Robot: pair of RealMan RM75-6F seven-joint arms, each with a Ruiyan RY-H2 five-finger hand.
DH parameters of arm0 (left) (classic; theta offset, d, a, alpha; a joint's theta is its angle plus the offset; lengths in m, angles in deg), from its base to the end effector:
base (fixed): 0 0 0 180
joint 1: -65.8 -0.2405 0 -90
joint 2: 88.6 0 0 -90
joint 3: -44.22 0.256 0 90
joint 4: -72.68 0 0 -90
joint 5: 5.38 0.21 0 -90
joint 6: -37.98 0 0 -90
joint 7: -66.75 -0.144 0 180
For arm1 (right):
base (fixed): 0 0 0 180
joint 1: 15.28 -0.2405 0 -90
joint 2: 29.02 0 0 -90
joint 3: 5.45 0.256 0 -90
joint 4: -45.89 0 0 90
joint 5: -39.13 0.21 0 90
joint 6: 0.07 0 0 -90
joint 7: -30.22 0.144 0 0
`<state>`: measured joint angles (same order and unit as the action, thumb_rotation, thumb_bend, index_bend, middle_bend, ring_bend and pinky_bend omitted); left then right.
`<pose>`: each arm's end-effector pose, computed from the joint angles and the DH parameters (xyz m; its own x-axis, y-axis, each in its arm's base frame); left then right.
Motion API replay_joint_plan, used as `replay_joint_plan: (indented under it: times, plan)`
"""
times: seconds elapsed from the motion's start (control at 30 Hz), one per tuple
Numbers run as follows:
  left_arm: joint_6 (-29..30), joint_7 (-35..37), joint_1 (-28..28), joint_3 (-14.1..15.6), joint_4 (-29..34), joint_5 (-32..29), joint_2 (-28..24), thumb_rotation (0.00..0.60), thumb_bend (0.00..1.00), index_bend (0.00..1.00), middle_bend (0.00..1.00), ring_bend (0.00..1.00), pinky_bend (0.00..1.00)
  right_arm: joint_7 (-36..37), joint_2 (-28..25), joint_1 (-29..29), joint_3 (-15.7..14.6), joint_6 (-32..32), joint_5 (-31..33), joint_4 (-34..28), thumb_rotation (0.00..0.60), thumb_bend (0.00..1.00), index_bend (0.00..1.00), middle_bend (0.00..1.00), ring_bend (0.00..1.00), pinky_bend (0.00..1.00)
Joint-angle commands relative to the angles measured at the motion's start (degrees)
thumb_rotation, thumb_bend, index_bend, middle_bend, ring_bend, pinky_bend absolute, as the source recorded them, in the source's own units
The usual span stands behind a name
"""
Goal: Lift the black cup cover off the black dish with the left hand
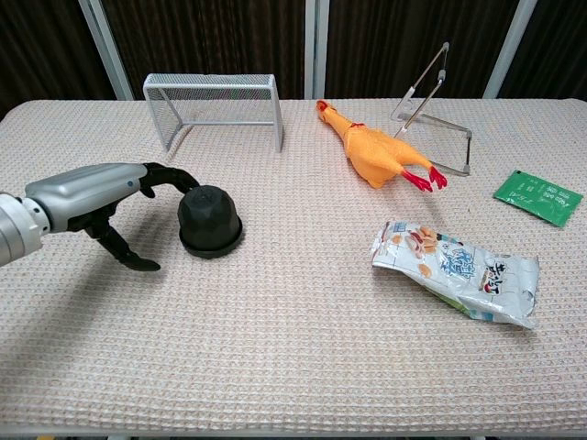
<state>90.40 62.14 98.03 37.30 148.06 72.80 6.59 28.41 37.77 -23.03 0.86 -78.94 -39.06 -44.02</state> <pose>-0.2004 0.2976 -0.0572 0.3399 0.3928 0.8545 0.9147 -0.3492 -0.2033 -0.3241 -0.2092 0.1497 0.3943 -0.0335 0.9184 -0.9150 0.0783 0.3957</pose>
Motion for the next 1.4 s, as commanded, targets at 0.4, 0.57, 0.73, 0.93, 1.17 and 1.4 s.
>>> replay_joint_plan:
  times: [0.4,0.57,0.73,0.93,1.17,1.4]
  plan:
    - [-2.45,0.98,3.46,-1.86,0.64,-3.86,1.82,0.6,0.12,0.13,0.18,0.08,0.23,0.81,0.34,0.12,-0.18,0.46,0.25,1.18,0.6,0.18,0.0,0.0,0.0,0.0]
    - [-3.41,1.55,4.51,-2.01,0.15,-4.73,2.56,0.6,0.12,0.13,0.19,0.08,0.23,0.73,0.25,0.18,-0.18,0.53,0.39,1.19,0.6,0.18,0.0,0.0,0.0,0.0]
    - [-4.41,1.79,5.75,-2.52,-1.16,-5.87,3.58,0.6,0.12,0.13,0.19,0.08,0.23,0.63,0.16,0.27,-0.14,0.4,0.44,1.15,0.6,0.18,0.0,0.0,0.0,0.0]
    - [-5.43,1.47,6.73,-2.56,-2.52,-7.4,4.81,0.6,0.13,0.13,0.2,0.08,0.23,0.89,0.24,0.28,-0.15,0.63,0.61,1.53,0.6,0.18,0.0,0.0,0.0,0.0]
    - [-5.72,0.8,7.34,-2.44,-4.03,-8.64,5.56,0.6,0.14,0.13,0.21,0.1,0.24,1.18,0.16,0.39,-0.14,0.33,0.32,1.71,0.6,0.18,0.0,0.0,0.0,0.0]
    - [-4.93,0.43,7.31,-2.31,-3.98,-9.13,5.24,0.6,0.14,0.13,0.23,0.11,0.25,1.06,0.37,0.22,-0.12,0.9,0.66,1.88,0.6,0.18,0.0,0.0,0.0,0.0]
